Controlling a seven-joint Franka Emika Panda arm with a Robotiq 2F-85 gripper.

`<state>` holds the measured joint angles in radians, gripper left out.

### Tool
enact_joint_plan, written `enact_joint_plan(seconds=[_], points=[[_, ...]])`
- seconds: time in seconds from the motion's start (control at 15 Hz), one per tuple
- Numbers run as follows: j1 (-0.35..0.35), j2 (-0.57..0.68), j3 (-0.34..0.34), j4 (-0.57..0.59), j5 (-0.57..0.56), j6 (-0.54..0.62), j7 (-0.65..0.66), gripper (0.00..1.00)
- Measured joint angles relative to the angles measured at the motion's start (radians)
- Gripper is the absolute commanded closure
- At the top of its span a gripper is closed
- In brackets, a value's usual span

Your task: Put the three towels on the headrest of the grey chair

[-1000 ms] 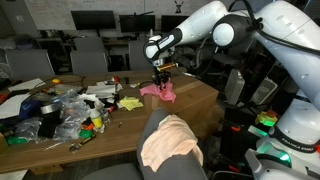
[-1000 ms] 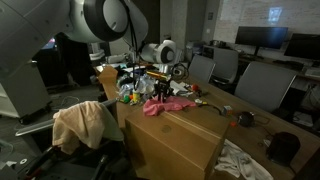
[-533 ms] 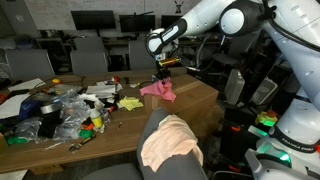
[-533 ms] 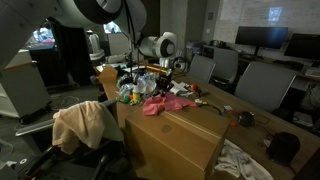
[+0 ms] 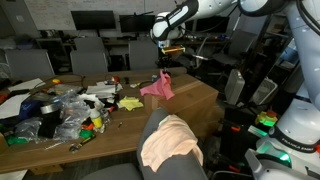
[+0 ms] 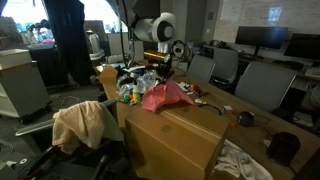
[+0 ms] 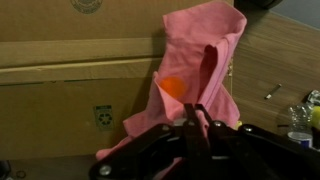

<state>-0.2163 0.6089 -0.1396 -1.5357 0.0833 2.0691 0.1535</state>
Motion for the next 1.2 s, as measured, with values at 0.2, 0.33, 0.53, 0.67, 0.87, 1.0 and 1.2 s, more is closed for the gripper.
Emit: enact_joint_plan(seconds=[0.2, 0.33, 0.53, 0.67, 0.87, 1.0, 1.2], points=[[0.028, -0.135, -0.007, -0.078, -0.04, 0.01, 0.014, 0.99], [0.059, -0.231, -0.007, -0.125, -0.091, 0.013, 0.026, 0.99], [0.111, -0.374, 0.001, -0.195, -0.137, 0.004, 0.03, 0.99], [0.137, -0.466, 0.019, -0.237, -0.143, -0.025, 0.028, 0.99], [0.168, -0.594, 0.059, -0.283, -0.157, -0.103, 0.02, 0.99], [0.188, -0.66, 0.09, -0.299, -0.184, -0.159, 0.019, 0.99], [0.222, -0.73, 0.151, -0.316, -0.254, -0.232, 0.018, 0.99]])
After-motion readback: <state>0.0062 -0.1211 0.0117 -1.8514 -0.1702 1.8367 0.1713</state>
